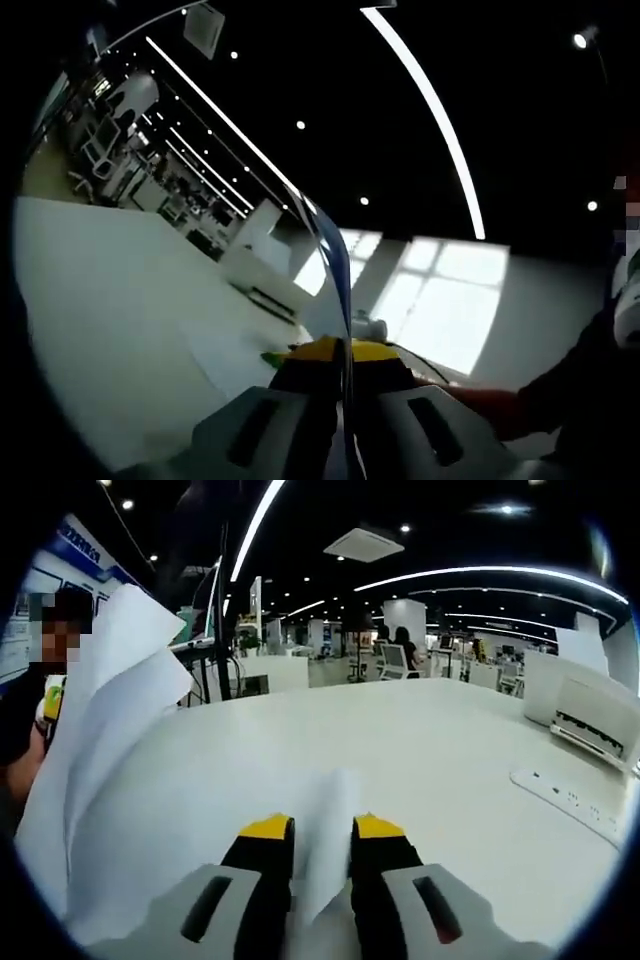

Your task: Organize the stack of printing papers by aligning and flattening the scattered papers on the table

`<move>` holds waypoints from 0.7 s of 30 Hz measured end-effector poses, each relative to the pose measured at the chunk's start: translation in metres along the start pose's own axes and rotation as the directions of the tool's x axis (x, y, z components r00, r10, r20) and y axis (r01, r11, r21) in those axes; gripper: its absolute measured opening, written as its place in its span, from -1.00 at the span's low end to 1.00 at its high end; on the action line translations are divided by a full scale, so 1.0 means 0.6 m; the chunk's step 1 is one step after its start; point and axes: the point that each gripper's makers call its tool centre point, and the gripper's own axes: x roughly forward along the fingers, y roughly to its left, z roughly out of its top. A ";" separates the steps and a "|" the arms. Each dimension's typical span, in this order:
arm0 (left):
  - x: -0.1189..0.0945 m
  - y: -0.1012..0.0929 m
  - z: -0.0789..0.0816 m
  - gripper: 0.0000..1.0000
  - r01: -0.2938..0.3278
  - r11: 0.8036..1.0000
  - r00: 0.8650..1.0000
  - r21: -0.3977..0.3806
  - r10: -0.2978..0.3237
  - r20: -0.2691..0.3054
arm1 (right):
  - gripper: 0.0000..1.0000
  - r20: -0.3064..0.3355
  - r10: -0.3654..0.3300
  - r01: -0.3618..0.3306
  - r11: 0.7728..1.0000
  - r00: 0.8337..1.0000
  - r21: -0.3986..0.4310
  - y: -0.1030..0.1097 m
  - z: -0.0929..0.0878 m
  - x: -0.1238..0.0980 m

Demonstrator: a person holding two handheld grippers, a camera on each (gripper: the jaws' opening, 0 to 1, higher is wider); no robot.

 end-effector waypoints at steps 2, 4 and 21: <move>0.000 0.000 -0.001 -0.88 -0.001 1.000 1.000 0.002 0.001 -0.001 | -0.81 -0.005 -0.008 0.008 0.999 1.000 0.033 -0.002 -0.001 -0.001; 0.000 -0.001 -0.001 -0.88 -0.002 1.000 1.000 0.001 0.002 0.000 | -0.96 -0.008 -0.009 0.010 0.999 1.000 0.045 0.000 -0.002 -0.005; -0.001 0.010 0.002 -0.88 -0.005 1.000 1.000 -0.001 0.005 0.010 | -1.00 0.066 -0.002 -0.008 0.988 0.998 0.151 0.011 0.024 -0.042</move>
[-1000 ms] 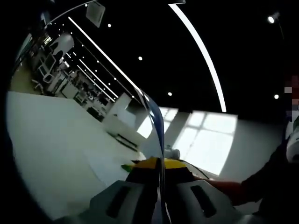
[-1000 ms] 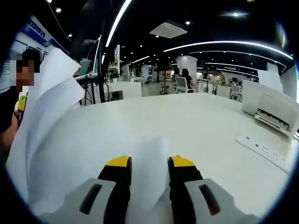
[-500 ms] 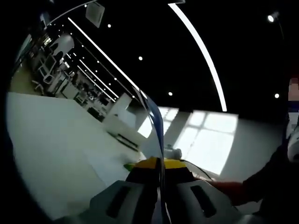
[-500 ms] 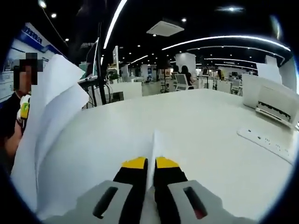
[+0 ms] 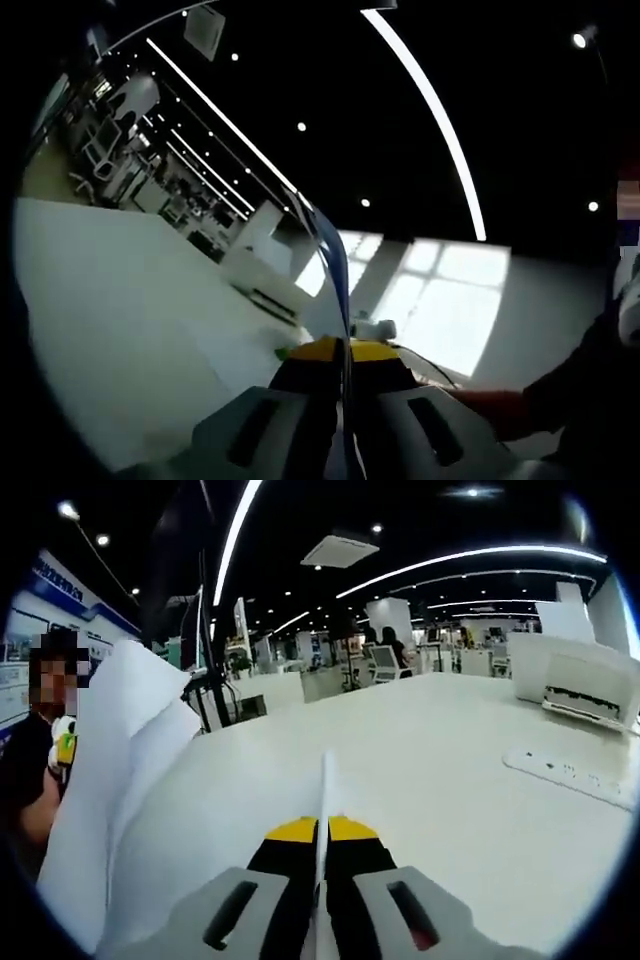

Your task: Organize the stack of printing papers by aligning and flattening the scattered papers on the table

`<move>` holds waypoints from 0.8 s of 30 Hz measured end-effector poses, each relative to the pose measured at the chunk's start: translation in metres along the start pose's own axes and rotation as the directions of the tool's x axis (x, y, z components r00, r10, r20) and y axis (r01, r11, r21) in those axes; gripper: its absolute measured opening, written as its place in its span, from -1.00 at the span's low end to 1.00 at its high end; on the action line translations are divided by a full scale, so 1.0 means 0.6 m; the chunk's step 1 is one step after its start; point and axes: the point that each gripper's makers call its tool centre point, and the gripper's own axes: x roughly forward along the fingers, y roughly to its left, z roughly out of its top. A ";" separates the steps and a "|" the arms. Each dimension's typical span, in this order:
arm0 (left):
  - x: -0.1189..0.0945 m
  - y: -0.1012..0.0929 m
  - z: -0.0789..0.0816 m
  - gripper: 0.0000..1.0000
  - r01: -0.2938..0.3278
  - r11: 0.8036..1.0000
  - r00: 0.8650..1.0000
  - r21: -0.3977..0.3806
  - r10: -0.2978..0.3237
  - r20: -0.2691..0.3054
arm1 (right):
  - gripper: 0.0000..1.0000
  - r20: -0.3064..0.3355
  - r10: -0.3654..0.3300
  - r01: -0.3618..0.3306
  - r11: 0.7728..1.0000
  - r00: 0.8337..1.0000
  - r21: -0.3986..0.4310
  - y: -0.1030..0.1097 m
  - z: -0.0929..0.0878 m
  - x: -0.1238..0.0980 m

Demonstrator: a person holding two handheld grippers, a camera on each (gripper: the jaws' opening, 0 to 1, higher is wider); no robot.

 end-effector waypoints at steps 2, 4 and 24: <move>0.000 0.001 0.000 -0.88 -0.001 1.000 1.000 0.000 0.001 0.001 | -1.00 0.009 0.000 0.000 1.000 1.000 0.007 0.001 0.003 -0.006; 0.000 0.002 0.000 -0.88 -0.002 1.000 1.000 0.001 0.002 0.001 | -1.00 0.023 -0.005 0.005 1.000 1.000 0.008 -0.001 0.008 -0.014; 0.000 -0.001 0.003 -0.88 -0.003 1.000 1.000 0.004 0.003 0.006 | -1.00 0.128 -0.034 0.040 0.998 0.991 -0.046 -0.008 0.091 -0.099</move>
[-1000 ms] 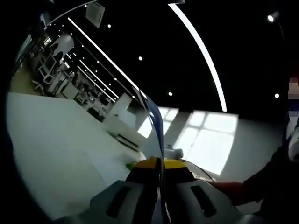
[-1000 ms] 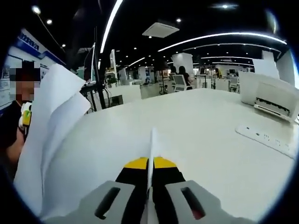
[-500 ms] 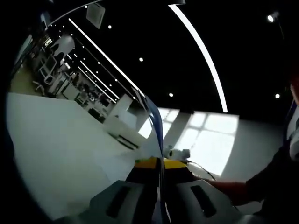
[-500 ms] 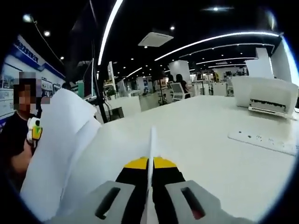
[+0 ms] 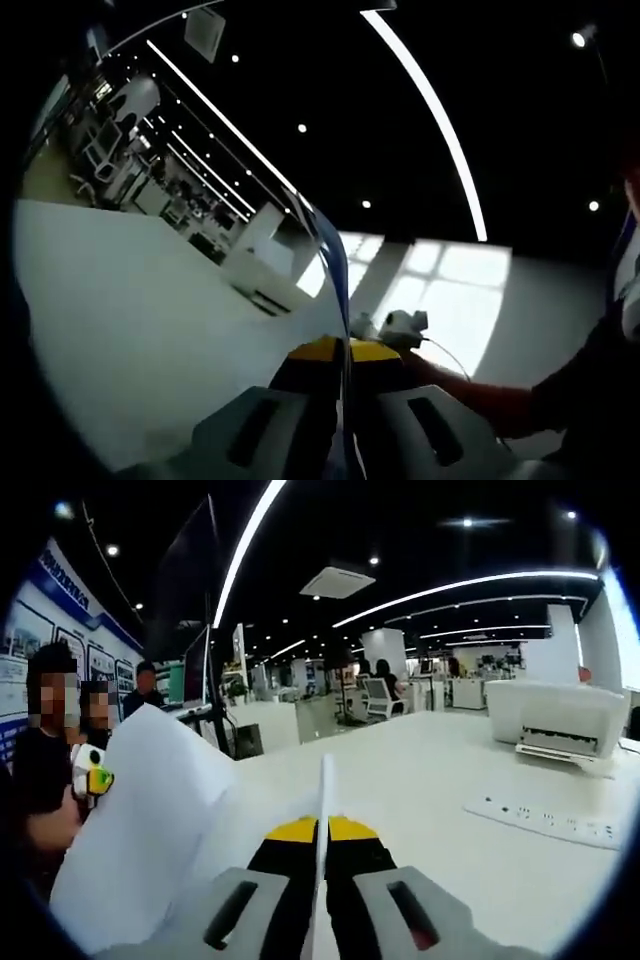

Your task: Organize the stack of printing papers by aligning and flattening the scattered papers on the table

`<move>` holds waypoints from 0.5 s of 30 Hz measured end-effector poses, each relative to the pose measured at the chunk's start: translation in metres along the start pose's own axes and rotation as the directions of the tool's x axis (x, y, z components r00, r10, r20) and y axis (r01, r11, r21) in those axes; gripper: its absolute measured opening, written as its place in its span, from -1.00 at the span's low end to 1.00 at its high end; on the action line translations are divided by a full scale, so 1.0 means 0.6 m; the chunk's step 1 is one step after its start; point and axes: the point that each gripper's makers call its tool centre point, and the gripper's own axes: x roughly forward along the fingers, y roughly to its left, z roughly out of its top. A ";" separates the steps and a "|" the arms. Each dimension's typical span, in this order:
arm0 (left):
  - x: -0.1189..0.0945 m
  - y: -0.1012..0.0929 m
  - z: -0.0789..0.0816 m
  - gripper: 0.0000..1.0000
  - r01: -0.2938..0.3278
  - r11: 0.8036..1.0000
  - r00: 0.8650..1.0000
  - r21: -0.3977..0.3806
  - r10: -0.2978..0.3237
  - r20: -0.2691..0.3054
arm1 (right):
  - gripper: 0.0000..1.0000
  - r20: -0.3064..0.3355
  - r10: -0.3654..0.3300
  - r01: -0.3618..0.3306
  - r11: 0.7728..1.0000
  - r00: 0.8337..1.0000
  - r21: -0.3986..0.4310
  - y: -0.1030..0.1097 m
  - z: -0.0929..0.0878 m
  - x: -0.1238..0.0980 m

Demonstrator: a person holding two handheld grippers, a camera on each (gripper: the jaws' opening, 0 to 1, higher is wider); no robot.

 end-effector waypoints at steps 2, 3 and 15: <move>0.000 -0.001 0.001 -0.88 0.000 1.000 1.000 -0.001 0.000 0.001 | -1.00 0.010 -0.002 0.002 1.000 1.000 -0.004 0.002 0.008 -0.007; 0.000 -0.002 0.001 -0.88 0.000 1.000 1.000 -0.001 0.000 0.001 | -1.00 0.015 -0.003 0.003 1.000 1.000 -0.009 0.005 0.013 -0.011; -0.001 -0.016 -0.002 -0.88 0.001 1.000 1.000 0.003 -0.001 -0.002 | -1.00 0.082 -0.022 0.027 0.998 0.996 -0.058 0.021 0.071 -0.059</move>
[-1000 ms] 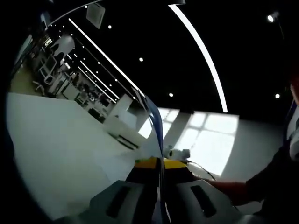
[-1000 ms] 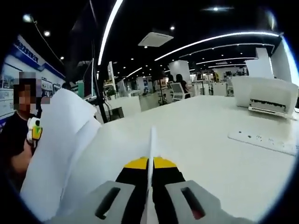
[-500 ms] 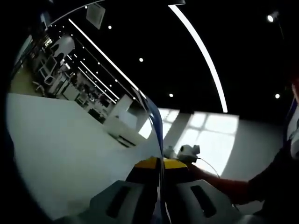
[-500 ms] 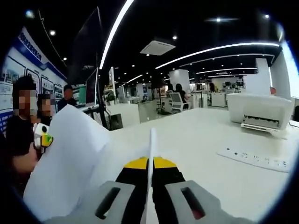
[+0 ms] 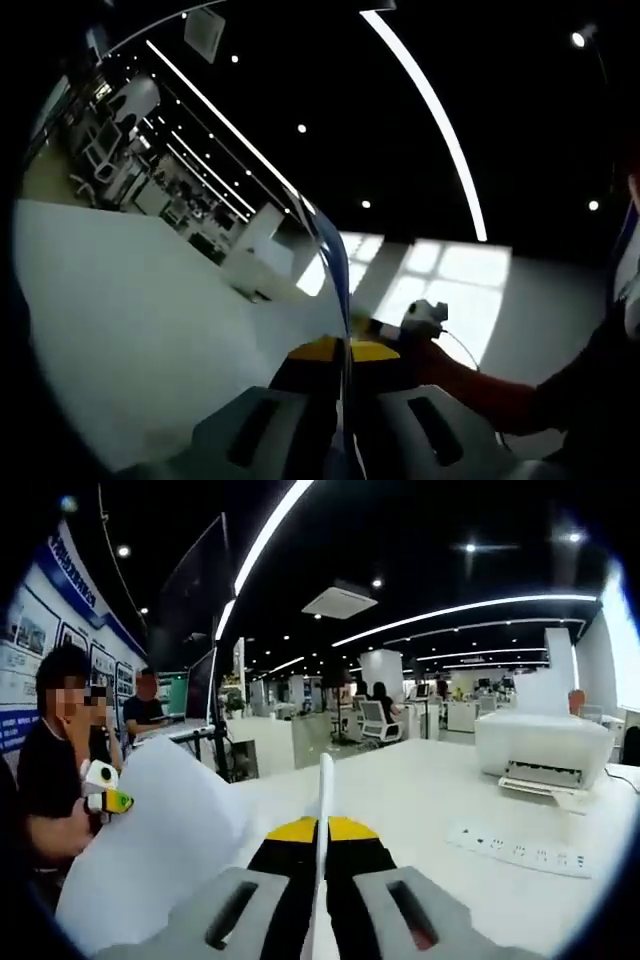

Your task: Organize the stack of printing papers by aligning and flattening the scattered papers on the table

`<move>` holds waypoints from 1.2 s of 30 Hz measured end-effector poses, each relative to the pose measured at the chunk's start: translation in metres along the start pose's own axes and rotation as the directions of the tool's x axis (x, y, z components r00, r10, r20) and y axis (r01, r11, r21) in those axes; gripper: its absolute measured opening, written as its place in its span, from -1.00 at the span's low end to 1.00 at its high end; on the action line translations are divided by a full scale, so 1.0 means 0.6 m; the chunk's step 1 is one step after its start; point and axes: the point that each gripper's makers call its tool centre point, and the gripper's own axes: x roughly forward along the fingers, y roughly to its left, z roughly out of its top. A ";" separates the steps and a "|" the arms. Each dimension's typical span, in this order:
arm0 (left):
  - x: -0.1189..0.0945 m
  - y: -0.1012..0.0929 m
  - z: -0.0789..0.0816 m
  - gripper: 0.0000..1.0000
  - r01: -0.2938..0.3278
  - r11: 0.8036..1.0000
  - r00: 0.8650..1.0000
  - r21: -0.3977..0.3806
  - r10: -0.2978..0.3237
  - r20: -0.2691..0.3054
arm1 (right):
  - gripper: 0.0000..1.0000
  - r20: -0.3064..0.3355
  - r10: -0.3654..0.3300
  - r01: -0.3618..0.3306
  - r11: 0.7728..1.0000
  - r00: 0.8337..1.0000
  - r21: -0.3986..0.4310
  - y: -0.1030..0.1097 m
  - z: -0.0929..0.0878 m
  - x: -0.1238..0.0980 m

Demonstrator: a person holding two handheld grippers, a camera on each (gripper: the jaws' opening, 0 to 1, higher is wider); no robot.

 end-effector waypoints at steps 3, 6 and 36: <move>-0.001 -0.003 -0.001 -0.88 0.000 1.000 1.000 0.001 0.000 -0.001 | -1.00 0.013 -0.004 0.004 1.000 1.000 -0.012 0.000 0.013 -0.009; -0.001 -0.005 -0.001 -0.88 0.000 1.000 1.000 0.001 0.000 0.000 | -1.00 0.024 -0.010 0.011 1.000 1.000 -0.021 -0.002 0.025 -0.017; -0.002 -0.006 0.001 -0.88 0.004 1.000 1.000 -0.003 -0.004 0.010 | -1.00 0.210 -0.023 0.071 0.972 0.977 -0.226 0.058 0.219 -0.142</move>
